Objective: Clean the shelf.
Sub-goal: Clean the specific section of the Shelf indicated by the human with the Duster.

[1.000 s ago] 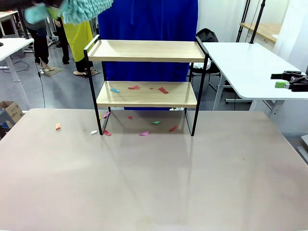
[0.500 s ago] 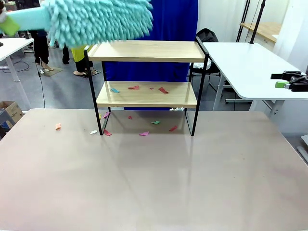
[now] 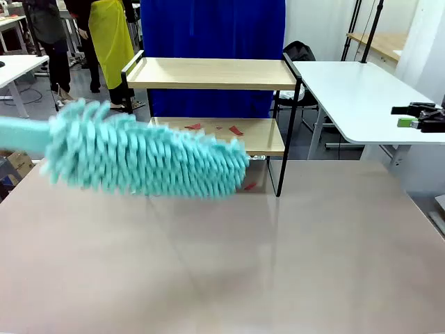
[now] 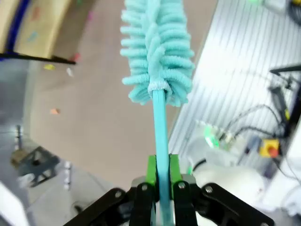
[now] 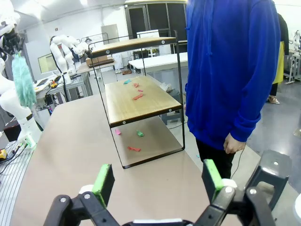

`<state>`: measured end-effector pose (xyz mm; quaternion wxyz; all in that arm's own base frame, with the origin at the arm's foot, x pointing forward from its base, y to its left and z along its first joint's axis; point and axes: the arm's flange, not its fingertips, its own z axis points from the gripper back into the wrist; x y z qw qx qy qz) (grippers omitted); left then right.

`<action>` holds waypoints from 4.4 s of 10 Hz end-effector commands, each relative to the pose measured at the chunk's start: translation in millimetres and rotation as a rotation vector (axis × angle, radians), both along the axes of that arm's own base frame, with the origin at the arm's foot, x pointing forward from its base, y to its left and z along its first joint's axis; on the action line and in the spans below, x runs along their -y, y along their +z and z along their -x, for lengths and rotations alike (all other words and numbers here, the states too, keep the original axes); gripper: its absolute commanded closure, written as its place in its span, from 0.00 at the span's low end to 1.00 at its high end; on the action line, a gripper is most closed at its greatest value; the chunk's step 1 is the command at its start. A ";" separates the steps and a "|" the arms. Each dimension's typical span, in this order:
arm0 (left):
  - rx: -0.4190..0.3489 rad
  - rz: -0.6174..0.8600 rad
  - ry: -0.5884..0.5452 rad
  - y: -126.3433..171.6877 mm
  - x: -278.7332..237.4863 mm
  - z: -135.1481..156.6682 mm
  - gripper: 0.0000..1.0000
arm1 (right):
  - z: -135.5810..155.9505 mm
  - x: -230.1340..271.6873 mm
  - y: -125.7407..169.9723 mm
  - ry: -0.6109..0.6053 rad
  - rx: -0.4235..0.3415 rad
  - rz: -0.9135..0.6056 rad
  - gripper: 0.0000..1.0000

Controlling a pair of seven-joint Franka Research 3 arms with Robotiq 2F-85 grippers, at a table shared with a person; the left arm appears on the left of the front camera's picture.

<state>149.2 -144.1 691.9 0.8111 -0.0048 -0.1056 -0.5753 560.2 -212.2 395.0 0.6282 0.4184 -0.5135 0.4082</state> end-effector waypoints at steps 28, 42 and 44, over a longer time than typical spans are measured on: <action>-0.048 -0.205 -0.092 -111.6 7.6 -44.5 0.87 | 0.3 -1.3 2.5 0.000 0.005 -0.001 0.00; -0.099 -0.052 0.021 -116.0 40.7 -71.6 0.87 | 0.3 -1.3 2.5 0.000 0.005 -0.001 0.00; -0.060 0.132 0.149 -114.6 72.1 -84.7 0.87 | 0.3 -1.3 2.5 0.000 0.005 -0.001 0.00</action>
